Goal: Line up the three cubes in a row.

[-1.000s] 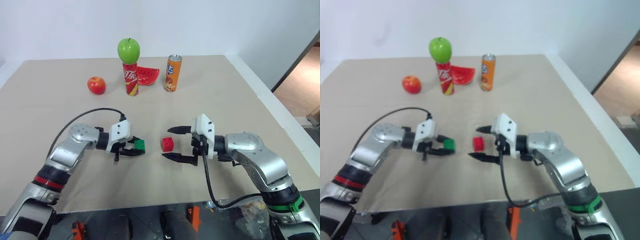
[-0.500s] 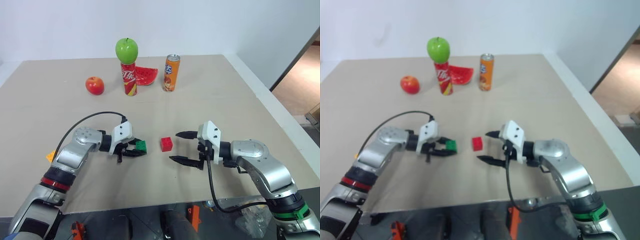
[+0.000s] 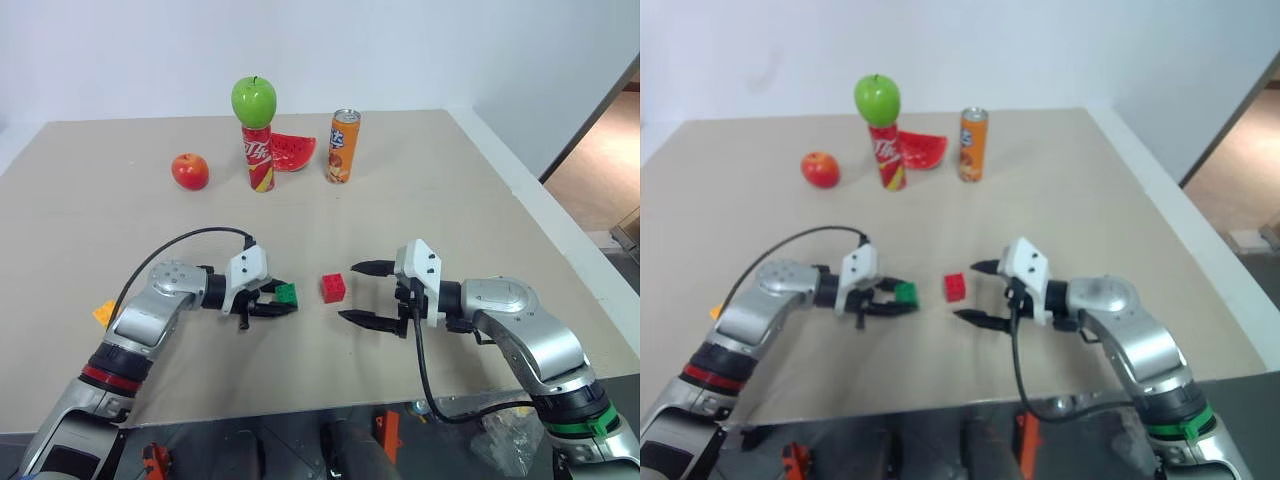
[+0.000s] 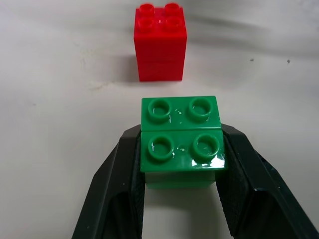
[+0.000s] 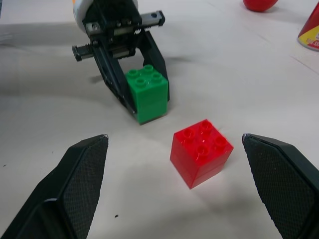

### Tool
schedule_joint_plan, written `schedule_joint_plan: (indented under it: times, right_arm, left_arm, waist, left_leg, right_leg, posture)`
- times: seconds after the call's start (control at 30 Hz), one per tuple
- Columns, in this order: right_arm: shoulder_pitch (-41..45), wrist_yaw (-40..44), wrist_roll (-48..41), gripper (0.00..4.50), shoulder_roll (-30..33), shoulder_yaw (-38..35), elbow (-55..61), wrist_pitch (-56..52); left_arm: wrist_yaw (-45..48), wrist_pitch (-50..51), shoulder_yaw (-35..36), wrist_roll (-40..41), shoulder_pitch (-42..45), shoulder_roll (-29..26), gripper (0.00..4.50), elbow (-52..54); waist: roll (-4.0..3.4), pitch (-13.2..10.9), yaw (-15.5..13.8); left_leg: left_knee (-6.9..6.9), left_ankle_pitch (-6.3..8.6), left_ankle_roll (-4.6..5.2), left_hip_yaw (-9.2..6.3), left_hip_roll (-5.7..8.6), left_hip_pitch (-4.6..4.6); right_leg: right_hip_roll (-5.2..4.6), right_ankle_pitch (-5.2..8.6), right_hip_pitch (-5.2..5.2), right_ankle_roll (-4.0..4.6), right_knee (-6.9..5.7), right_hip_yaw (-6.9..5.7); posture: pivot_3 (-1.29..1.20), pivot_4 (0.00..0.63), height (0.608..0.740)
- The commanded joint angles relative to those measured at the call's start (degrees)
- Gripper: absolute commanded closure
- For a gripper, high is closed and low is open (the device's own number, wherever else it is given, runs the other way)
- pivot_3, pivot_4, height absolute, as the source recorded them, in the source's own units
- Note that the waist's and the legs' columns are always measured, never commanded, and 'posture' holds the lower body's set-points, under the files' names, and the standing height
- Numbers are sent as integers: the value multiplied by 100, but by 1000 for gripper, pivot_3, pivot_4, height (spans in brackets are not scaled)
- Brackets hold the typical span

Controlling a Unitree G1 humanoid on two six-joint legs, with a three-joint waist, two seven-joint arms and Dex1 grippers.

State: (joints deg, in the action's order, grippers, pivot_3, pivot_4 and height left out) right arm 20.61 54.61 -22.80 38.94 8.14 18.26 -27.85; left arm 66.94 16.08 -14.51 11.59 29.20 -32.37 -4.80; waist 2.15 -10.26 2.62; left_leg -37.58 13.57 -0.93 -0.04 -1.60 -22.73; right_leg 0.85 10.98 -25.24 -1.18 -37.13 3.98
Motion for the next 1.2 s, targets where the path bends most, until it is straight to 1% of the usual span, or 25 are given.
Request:
schedule_joint_plan:
  times: [0.03,0.13,0.2,0.23,0.27,0.37,0.47,0.63,0.77,0.9,1.0,1.07,1.13,1.2]
  right_arm:
    - [83,-19,-75,0,31,-159,239,-41]
    - [100,-27,-79,0,31,-162,265,-91]
    - [108,-33,-73,0,31,-164,274,-109]
    - [116,-38,-76,0,27,-167,280,-123]
    - [140,-45,-81,0,16,-163,280,-143]
    - [211,-50,-111,0,-18,-153,286,-191]
    - [301,-11,-170,0,-58,-139,308,-201]
    - [590,38,-310,0,-174,-123,350,-264]
    - [856,151,-321,0,-252,-43,240,-189]
    - [999,332,-339,0,-283,16,96,-125]
    - [1116,461,-322,0,-335,96,-45,-85]
    - [1173,557,-295,0,-360,147,-137,-43]
    - [1225,655,-271,0,-378,197,-226,6]
    - [1270,763,-263,0,-380,245,-318,62]
  left_arm:
    - [106,-180,-19,-56,107,-24,2328,-30]
    - [194,-299,-77,-133,111,-60,1443,-112]
    - [211,-318,-80,-146,106,-57,662,-129]
    - [206,-308,-70,-150,100,-52,447,-112]
    - [188,-275,-46,-137,97,-42,26,-85]
    - [151,-243,22,-125,104,-58,26,-34]
    - [115,-165,191,-60,133,-187,26,113]
    - [-96,346,782,246,40,-575,26,585]
    - [-500,1216,1614,690,-347,-996,26,1370]
    - [-1118,2258,2396,1238,-856,-1106,26,2260]
    - [-1571,2707,2848,1446,-1395,-1066,26,2905]
    - [-1985,2823,3207,1459,-1770,-952,26,3257]
    - [-2559,2863,3717,1387,-2100,-716,26,3457]
    - [-3177,2913,4316,1362,-2418,-341,26,3712]
  waist:
    - [0,0,0]
    - [0,0,1]
    - [0,0,0]
    - [0,0,0]
    - [0,0,1]
    - [0,0,1]
    - [0,0,4]
    - [0,0,12]
    - [-1,0,26]
    - [0,0,6]
    - [0,0,6]
    - [0,0,6]
    - [0,0,5]
    - [0,0,8]
  left_leg:
    - [0,0,0,0,0,0]
    - [0,0,0,1,1,0]
    - [0,0,0,0,1,0]
    - [0,0,0,0,1,0]
    - [0,0,0,0,1,0]
    - [0,0,0,0,0,0]
    - [0,0,0,0,0,0]
    - [0,0,0,-1,-6,1]
    - [0,0,0,-1,-7,2]
    - [0,0,0,-2,-8,0]
    - [0,0,0,-2,-7,1]
    - [0,0,0,-1,-6,1]
    - [0,0,0,-2,-7,3]
    - [0,0,0,-2,-9,9]
  right_leg:
    - [0,0,1,0,0,-1]
    - [-1,0,1,0,0,1]
    - [0,0,1,0,0,1]
    - [0,0,1,0,0,0]
    - [0,0,1,0,0,0]
    - [0,0,1,0,0,0]
    - [0,0,0,0,0,1]
    - [5,-1,-2,1,-3,0]
    - [5,0,-1,2,-3,-1]
    - [1,1,-1,1,-3,-4]
    - [-2,2,0,1,-3,-4]
    - [-4,2,0,1,-3,-4]
    - [-4,1,0,2,-3,-5]
    - [-3,-1,3,5,-4,-6]
  posture:
    - [0,150,740]
    - [0,150,740]
    - [0,150,740]
    - [0,150,740]
    - [0,150,740]
    - [0,150,740]
    - [0,150,740]
    - [0,150,740]
    - [0,150,740]
    - [0,150,740]
    - [0,150,740]
    - [0,150,740]
    - [0,150,740]
    - [0,150,740]
